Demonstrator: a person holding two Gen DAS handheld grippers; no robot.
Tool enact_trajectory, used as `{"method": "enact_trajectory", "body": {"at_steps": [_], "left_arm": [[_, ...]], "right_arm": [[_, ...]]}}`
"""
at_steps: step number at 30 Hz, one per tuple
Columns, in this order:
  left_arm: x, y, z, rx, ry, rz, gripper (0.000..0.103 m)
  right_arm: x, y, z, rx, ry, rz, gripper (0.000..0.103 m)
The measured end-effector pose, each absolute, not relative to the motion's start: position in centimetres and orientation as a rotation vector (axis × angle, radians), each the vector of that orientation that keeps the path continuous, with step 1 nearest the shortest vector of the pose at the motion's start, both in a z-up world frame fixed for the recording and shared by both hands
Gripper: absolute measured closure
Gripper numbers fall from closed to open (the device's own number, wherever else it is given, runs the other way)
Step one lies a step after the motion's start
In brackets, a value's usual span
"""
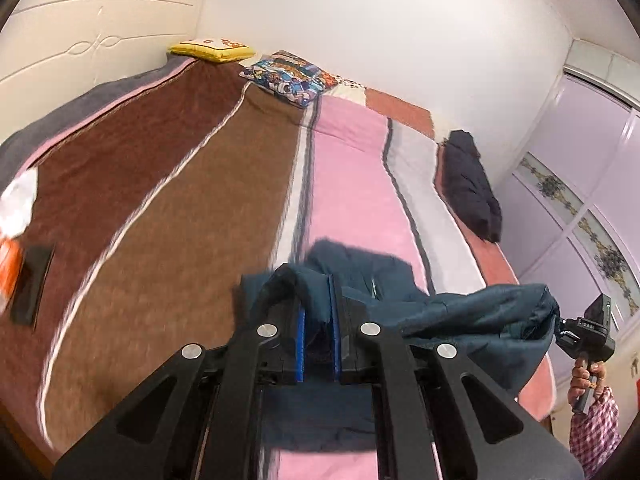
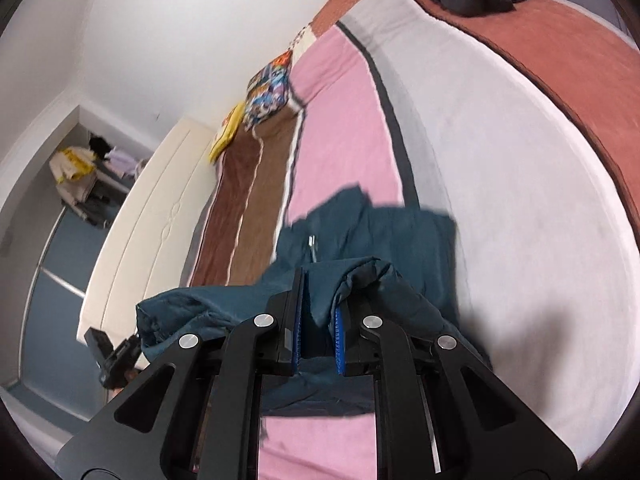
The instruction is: Fold large clothes
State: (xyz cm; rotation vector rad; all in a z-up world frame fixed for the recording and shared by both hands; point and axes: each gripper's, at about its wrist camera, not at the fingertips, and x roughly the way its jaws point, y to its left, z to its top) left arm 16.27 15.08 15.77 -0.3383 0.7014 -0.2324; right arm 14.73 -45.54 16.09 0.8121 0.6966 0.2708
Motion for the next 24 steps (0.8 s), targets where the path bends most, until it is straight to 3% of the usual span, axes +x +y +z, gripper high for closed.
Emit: {"method": "enact_trajectory", "body": {"at_steps": [10, 24], "left_arm": [[33.4, 12.1, 9.8, -0.316, 0.843, -0.102, 0.094], [41.5, 9.6, -0.7, -0.201, 0.991, -0.019, 0.093]], "right_arm": [[30.6, -48.2, 9.4, 0.869, 0.799, 0.119, 0.090], [38.2, -48.0, -1.3, 0.817, 0.957, 0.009, 0.091]]}}
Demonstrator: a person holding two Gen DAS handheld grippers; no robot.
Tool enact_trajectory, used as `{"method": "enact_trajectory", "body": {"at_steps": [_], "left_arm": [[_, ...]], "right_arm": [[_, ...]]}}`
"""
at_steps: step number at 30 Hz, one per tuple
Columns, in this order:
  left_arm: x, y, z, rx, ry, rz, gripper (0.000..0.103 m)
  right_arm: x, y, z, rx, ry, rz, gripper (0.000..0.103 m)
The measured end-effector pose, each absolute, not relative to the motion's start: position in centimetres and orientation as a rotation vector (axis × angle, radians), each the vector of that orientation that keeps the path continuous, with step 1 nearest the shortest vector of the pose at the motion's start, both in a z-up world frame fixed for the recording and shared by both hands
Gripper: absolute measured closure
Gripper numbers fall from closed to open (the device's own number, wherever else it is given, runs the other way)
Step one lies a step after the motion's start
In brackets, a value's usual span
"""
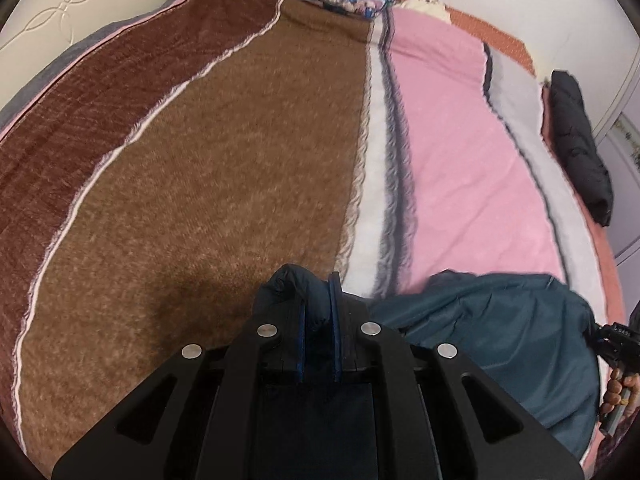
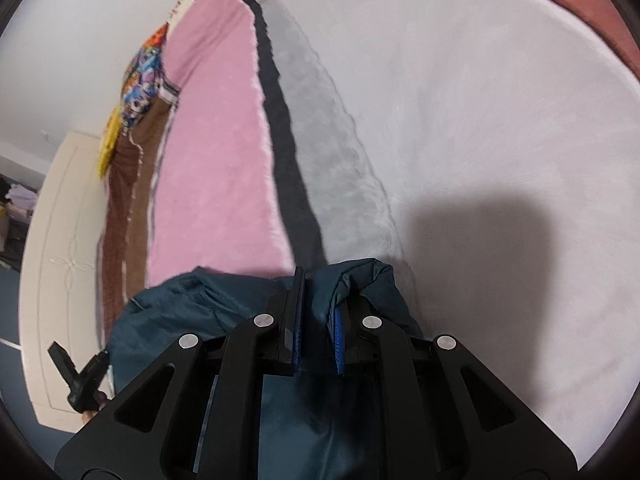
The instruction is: Fold large clothes
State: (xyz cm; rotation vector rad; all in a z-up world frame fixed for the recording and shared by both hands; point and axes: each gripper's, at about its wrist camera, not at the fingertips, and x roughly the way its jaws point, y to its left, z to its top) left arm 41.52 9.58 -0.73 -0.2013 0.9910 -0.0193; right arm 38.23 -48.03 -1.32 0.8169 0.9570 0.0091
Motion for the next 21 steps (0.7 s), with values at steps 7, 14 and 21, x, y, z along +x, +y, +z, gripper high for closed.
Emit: {"method": "enact_trajectory", "body": {"at_steps": [7, 14, 21], "left_arm": [[42.0, 9.5, -2.7, -0.239, 1.038, 0.024, 0.089], [39.9, 11.3, 2.7, -0.424, 0.916, -0.047, 0.070], [38.2, 10.0, 6.3, -0.336, 0.802, -0.009, 0.048]], "right_arm": [[37.5, -48.4, -2.0, 0.873, 0.977, 0.022, 0.088], [34.6, -51.5, 2.5, 1.081, 0.855, 0.139, 0.059], [31.8, -51.8, 7.6, 0.977, 0.706, 0.069, 0.037]]}}
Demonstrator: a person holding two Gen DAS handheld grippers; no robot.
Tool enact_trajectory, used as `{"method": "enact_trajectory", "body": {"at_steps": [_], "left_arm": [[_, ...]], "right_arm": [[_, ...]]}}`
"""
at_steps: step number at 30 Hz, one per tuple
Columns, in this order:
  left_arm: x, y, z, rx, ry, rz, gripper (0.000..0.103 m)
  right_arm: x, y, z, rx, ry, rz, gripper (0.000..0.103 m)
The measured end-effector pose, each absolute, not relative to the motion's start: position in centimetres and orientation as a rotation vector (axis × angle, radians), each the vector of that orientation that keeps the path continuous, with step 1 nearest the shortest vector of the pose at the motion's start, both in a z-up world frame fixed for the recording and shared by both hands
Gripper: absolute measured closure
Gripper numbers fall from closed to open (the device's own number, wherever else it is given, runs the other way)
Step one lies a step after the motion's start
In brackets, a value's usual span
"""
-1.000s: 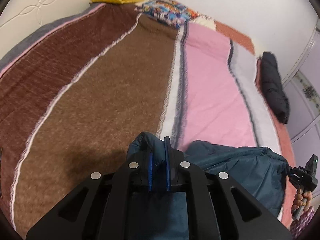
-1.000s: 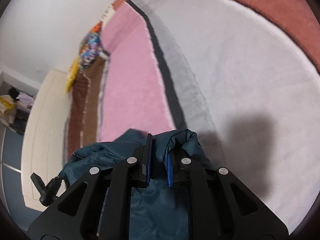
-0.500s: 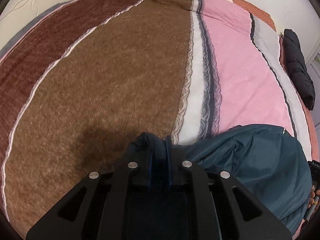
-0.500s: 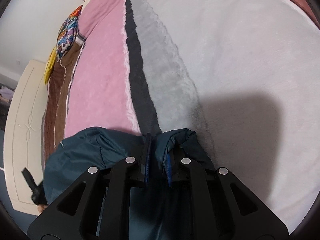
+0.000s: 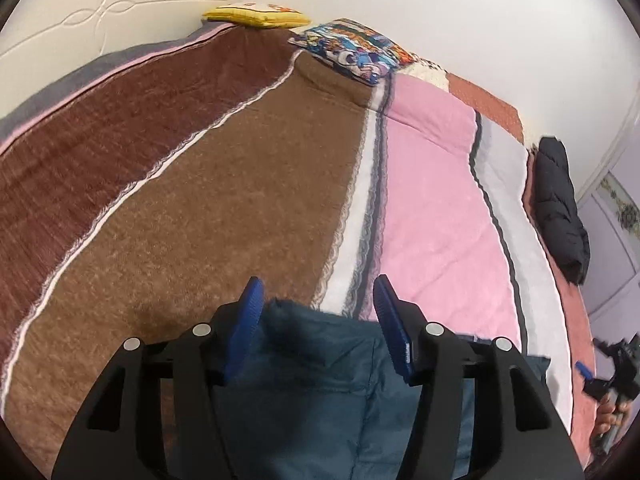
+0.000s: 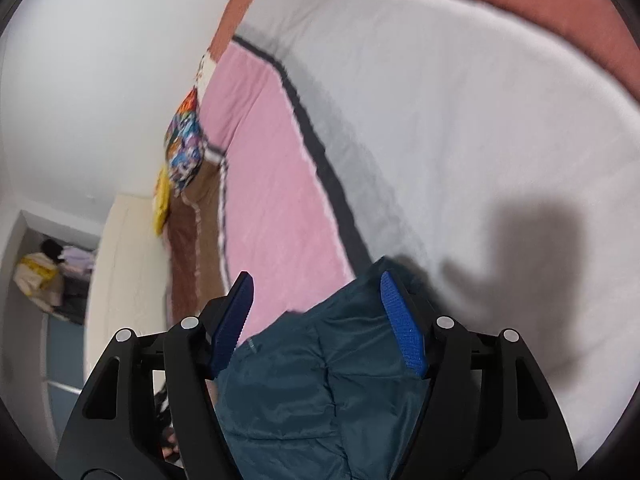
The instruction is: Fold large clothes
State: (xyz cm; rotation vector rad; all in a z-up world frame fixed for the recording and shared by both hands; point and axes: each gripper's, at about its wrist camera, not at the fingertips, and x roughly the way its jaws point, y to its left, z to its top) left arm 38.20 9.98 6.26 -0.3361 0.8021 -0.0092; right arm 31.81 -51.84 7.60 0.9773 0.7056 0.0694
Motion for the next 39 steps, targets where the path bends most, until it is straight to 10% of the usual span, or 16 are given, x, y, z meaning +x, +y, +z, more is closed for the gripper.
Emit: {"method": "enact_trajectory", "body": {"at_steps": [2, 6, 8, 26, 39], "left_arm": [[37.7, 8.7, 6.4, -0.266, 0.813, -0.065, 0.050], [36.0, 5.1, 4.2, -0.060, 0.858, -0.121, 0.081], [35.9, 4.1, 1.9, -0.042, 0.921, -0.133, 0.089], [37.9, 2.9, -4.1, 0.006, 0.993, -0.044, 0.089], [25.0, 8.6, 2.1, -0.162, 0.889, -0.097, 0.050]], "right_arm": [[30.7, -49.6, 8.8, 0.786, 0.732, 0.036, 0.040], [29.7, -44.1, 6.6, 0.540, 0.830, 0.052, 0.090], [30.0, -41.9, 4.1, 0.471, 0.892, 0.047, 0.096], [32.8, -41.8, -2.0, 0.473, 0.961, -0.051, 0.103], [23.1, -37.5, 3.7, 0.420, 0.818, -0.011, 0.098]]}}
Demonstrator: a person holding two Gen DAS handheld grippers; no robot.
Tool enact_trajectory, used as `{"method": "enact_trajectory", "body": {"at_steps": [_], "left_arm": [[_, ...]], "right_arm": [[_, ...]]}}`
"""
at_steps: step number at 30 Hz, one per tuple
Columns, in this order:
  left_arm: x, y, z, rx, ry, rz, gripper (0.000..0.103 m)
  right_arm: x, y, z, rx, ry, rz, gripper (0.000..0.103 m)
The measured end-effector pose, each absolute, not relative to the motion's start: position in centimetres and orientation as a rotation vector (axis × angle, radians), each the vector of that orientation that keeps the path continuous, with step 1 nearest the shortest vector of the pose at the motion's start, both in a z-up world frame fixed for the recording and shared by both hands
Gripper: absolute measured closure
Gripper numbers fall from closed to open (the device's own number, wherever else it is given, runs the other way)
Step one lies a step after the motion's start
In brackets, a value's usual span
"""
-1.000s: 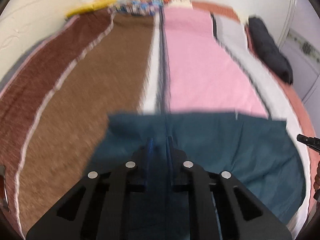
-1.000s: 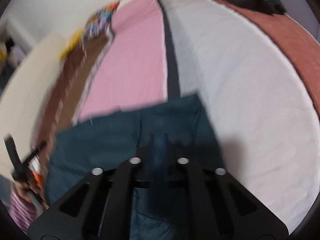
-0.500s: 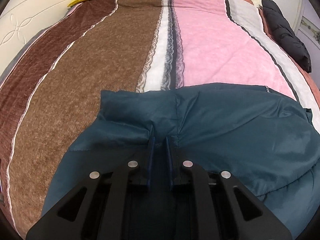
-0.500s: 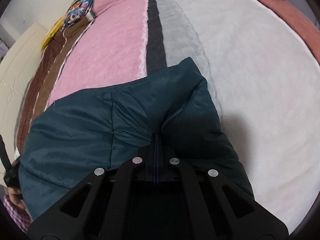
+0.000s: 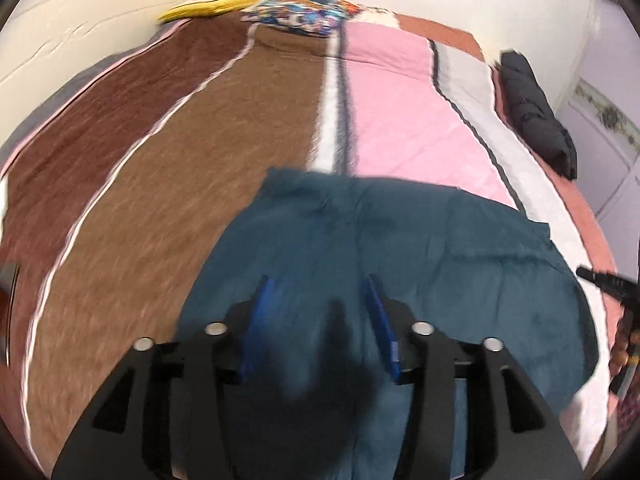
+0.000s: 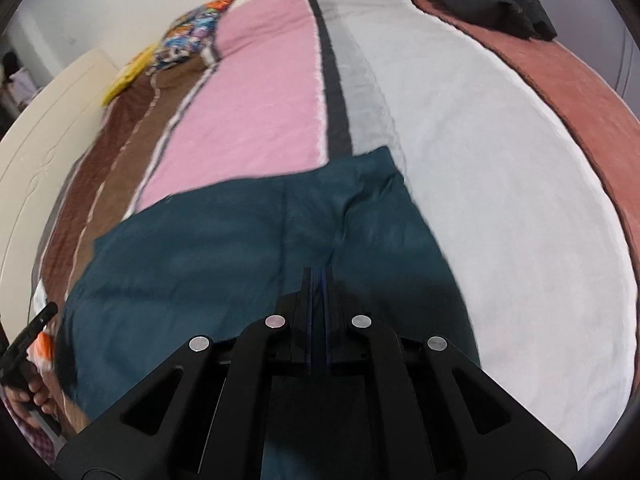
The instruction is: Fold large clothes
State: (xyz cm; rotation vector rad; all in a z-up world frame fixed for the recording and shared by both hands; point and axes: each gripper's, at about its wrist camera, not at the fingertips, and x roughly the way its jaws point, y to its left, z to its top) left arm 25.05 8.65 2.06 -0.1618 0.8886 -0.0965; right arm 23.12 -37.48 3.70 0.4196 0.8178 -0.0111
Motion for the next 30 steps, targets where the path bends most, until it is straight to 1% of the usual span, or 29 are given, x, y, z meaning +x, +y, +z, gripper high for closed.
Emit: {"method": "enact_trajectory", "body": {"at_steps": [1, 2, 6, 8, 9, 10, 11, 12, 14, 15, 16, 17, 19, 22, 23, 26, 27, 29, 30], "left_arm": [[24.1, 9.4, 1.9, -0.190, 0.889, -0.091, 0.045], [22.5, 10.3, 1.5, -0.233, 0.898, -0.074, 0.043], [18.2, 12.3, -0.4, -0.401, 0.940, -0.056, 0.042], [16.2, 12.8, -1.2, -0.492, 0.941, -0.060, 0.039], [15.2, 13.1, -1.6, -0.547, 0.933, -0.073, 0.036], [14.7, 13.2, -2.0, -0.582, 0.936, -0.077, 0.028], [14.4, 13.5, -2.6, -0.633, 0.943, -0.082, 0.026], [14.2, 13.7, -3.1, -0.671, 0.947, -0.088, 0.026], [14.8, 13.7, -4.6, -0.725, 0.986, -0.067, 0.025], [15.2, 13.8, -5.3, -0.754, 0.999, -0.070, 0.025], [15.5, 13.7, -5.7, -0.774, 1.006, -0.066, 0.025], [16.0, 13.6, -6.3, -0.797, 1.014, -0.047, 0.025], [16.9, 13.4, -7.0, -0.858, 1.019, -0.040, 0.025], [17.8, 12.8, -7.5, -0.887, 1.012, 0.003, 0.026], [18.0, 12.7, -7.3, -0.877, 1.000, 0.015, 0.033], [18.8, 12.0, -6.8, -0.816, 1.016, 0.041, 0.050], [19.0, 12.0, -6.7, -0.797, 1.022, 0.042, 0.053], [19.1, 11.9, -6.3, -0.762, 1.019, 0.028, 0.065], [19.2, 11.7, -6.0, -0.743, 1.012, 0.016, 0.068]], "right_arm": [[21.9, -36.8, 3.6, 0.431, 0.817, 0.012, 0.098], [20.1, -35.8, 3.4, 0.451, 0.816, 0.039, 0.098], [15.3, -32.4, 2.4, 0.473, 0.809, 0.114, 0.098], [12.4, -32.4, 1.4, 0.578, 0.791, 0.130, 0.098], [10.9, -32.9, 0.5, 0.637, 0.798, 0.127, 0.094], [9.6, -33.4, -0.3, 0.678, 0.807, 0.105, 0.079], [8.8, -34.1, -0.9, 0.710, 0.816, 0.084, 0.068], [7.9, -34.8, -1.7, 0.746, 0.830, 0.058, 0.050], [6.8, -36.6, -2.8, 0.824, 0.839, 0.012, 0.047], [6.7, -37.4, -3.2, 0.873, 0.834, 0.011, 0.045], [6.6, -37.9, -3.5, 0.906, 0.828, 0.009, 0.040], [6.8, -38.5, -3.8, 0.949, 0.819, -0.001, 0.038], [7.7, -39.4, -4.3, 1.017, 0.805, -0.013, 0.037], [9.8, -40.0, -4.9, 1.046, 0.819, -0.051, 0.037], [10.3, -40.1, -5.1, 1.059, 0.821, -0.060, 0.037], [12.1, -40.2, -5.8, 1.098, 0.827, -0.089, 0.036], [12.2, -40.5, -6.2, 1.121, 0.828, -0.092, 0.036], [12.5, -40.8, -6.7, 1.161, 0.816, -0.084, 0.043], [12.6, -41.0, -6.7, 1.156, 0.809, -0.070, 0.054]]}}
